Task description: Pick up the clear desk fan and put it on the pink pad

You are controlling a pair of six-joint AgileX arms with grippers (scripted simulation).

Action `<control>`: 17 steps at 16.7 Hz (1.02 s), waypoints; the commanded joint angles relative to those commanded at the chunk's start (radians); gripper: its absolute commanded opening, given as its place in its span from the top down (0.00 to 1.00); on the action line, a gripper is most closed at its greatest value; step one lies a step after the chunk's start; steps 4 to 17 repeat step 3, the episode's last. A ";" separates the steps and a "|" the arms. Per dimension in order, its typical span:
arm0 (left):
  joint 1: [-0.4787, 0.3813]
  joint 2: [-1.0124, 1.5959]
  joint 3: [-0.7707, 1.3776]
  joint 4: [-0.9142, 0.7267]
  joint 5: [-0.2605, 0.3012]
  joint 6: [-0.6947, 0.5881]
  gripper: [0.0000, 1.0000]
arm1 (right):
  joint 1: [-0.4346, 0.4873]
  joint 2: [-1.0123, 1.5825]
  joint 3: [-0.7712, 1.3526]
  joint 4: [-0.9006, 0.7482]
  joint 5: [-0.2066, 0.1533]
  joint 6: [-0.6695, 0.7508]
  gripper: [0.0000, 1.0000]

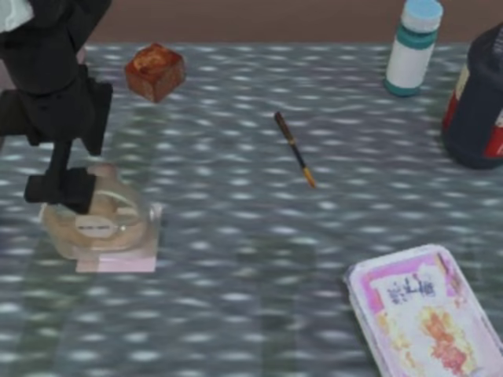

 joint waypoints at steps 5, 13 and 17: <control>0.000 0.000 0.000 0.000 0.000 0.000 0.00 | 0.000 0.000 0.000 0.000 0.000 0.000 0.00; 0.000 0.000 0.000 0.000 0.000 0.000 0.00 | 0.000 0.000 0.000 0.000 0.000 0.000 0.00; 0.000 0.000 0.000 0.000 0.000 0.000 0.00 | 0.000 0.000 0.000 0.000 0.000 0.000 0.00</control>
